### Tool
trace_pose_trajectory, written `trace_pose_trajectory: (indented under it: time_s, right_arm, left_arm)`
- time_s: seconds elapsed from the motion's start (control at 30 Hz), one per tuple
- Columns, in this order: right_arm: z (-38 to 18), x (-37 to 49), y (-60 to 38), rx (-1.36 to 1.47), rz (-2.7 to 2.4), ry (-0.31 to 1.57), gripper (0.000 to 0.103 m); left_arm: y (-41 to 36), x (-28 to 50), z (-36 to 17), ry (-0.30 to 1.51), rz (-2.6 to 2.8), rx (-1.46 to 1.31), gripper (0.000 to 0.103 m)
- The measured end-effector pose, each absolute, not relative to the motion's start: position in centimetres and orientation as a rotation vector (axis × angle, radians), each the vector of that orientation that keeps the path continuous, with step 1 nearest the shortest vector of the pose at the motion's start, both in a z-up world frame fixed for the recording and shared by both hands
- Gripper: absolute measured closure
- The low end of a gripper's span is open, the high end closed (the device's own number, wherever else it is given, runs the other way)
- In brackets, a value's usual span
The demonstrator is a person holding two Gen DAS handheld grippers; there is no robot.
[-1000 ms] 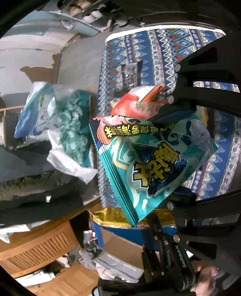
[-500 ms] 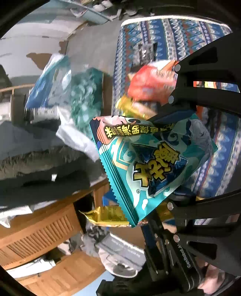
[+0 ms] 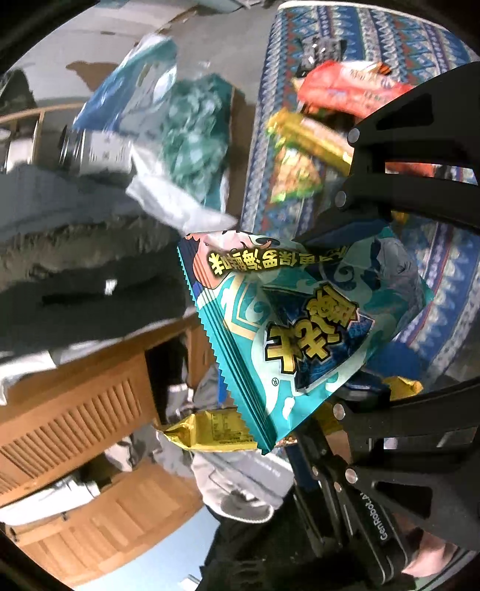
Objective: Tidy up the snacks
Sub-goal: 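Lift both held packets and carry them over the cardboard box, then lower both packets into the box and open both tools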
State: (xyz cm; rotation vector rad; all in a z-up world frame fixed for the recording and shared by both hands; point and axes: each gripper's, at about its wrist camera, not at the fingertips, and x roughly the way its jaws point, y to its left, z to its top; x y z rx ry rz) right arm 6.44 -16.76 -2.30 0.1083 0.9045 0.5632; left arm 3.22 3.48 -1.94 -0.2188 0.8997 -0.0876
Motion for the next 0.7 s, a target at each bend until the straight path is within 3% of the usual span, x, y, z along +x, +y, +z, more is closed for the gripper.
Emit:
trace_pose_trajectory:
  time_s: [0.7]
  right_arm:
    - [-3.7, 7.4, -2.4, 0.043, 0.734, 0.992, 0.046]
  left_arm:
    - [14.5, 1.8, -4.4, 0.9, 0.095, -0.29, 0.071]
